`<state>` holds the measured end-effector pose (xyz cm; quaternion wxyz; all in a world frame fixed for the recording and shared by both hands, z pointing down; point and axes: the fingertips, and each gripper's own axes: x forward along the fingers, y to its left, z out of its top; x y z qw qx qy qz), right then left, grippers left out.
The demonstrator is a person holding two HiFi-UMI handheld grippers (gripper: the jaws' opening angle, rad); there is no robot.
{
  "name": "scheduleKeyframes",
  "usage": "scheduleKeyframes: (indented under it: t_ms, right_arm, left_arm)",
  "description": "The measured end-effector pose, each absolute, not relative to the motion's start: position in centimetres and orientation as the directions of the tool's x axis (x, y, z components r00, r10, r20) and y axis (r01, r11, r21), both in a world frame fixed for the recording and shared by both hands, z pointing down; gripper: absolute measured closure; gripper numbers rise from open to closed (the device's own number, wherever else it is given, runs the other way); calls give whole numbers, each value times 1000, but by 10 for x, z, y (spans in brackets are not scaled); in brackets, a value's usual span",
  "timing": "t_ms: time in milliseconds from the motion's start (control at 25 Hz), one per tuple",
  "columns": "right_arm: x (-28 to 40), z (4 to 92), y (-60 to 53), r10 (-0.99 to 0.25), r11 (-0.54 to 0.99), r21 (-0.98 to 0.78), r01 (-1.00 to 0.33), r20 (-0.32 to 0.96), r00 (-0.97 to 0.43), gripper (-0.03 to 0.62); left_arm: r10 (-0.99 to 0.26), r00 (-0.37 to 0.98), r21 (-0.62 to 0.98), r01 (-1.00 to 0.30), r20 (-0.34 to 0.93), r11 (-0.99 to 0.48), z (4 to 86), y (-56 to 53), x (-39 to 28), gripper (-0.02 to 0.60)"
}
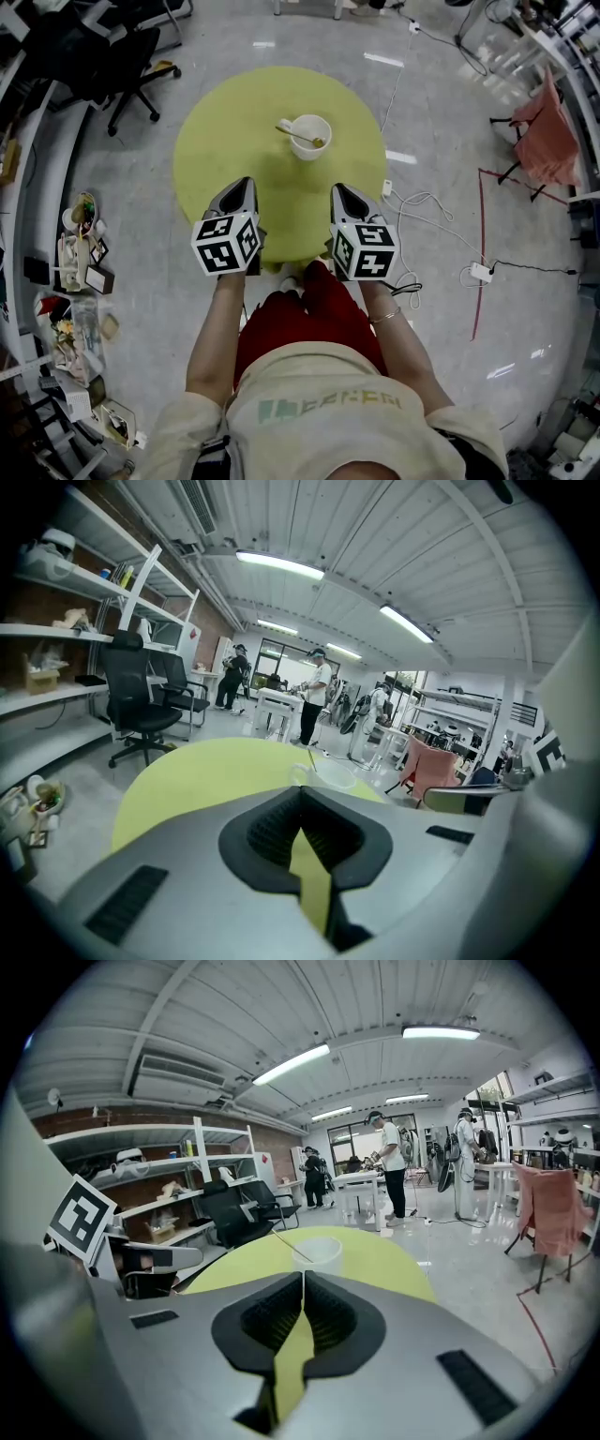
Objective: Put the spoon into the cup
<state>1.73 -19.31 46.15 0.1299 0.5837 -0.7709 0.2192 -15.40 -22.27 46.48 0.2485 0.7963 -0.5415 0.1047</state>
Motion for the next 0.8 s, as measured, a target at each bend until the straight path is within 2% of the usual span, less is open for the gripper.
scheduleKeyframes:
  t_ms: [800]
  right_arm:
    - [-6,445,-126,-870,214,-161,-964,418,-263,559]
  left_arm:
    - [-816,419,260,-904,398,-338,446,-155,-181,558]
